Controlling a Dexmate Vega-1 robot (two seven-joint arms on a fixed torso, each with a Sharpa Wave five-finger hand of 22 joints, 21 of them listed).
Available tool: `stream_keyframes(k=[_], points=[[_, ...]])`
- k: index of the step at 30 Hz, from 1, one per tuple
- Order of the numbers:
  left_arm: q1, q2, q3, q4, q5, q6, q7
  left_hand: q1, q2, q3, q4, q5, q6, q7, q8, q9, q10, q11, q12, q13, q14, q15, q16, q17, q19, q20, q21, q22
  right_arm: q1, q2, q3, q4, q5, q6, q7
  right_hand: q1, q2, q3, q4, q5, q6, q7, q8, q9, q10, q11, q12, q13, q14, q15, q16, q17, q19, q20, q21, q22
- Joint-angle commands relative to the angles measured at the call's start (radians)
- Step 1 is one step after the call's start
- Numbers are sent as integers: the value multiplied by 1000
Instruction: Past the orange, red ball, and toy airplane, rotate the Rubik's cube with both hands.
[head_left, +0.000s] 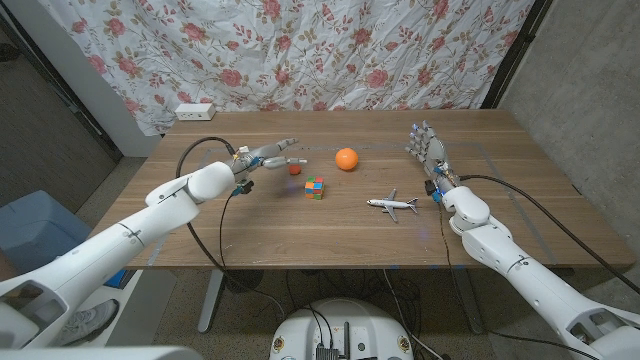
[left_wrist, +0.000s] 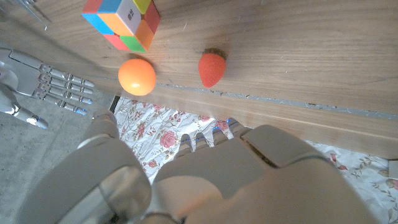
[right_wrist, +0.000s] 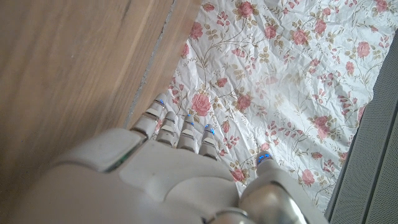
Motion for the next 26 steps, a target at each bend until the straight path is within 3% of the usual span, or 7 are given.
stream_keyframes(k=[1,9,15,26], points=[[31,-38,-38,119,-151,-137,82,-2,20,9,5,6,12,2,8,1,2,0,10,3,-53,-11,11,2,-50,-8,8,1,25,19,-17,17,-7,-6,2,-2,8,-3,2,-1,5,11,5,0,15,-1,8,2,7,0,8,-1,6,-8,2,3],[27,-105,-50,206,-238,-191,121,-9,32,12,6,7,28,6,9,1,15,-3,11,3,-42,-15,11,2,-37,-14,10,1,32,39,-12,41,15,8,8,-3,8,-5,4,0,8,20,6,0,22,-6,8,1,17,-7,10,-2,11,-15,3,3],[43,-182,-70,267,-322,-242,175,-17,42,15,4,8,56,16,14,0,36,0,15,2,-26,-15,12,1,-30,-16,9,0,35,46,-6,69,43,23,38,-3,7,-6,5,0,15,23,9,0,29,-8,8,1,26,-15,13,-3,15,-18,4,3],[44,-290,-78,372,-402,-356,219,-34,89,34,4,14,124,18,19,0,93,-4,21,1,14,-27,12,1,21,-28,15,0,52,33,2,92,71,13,81,-3,6,-8,8,0,20,24,9,0,44,2,10,2,30,-21,12,-4,27,-24,6,3]])
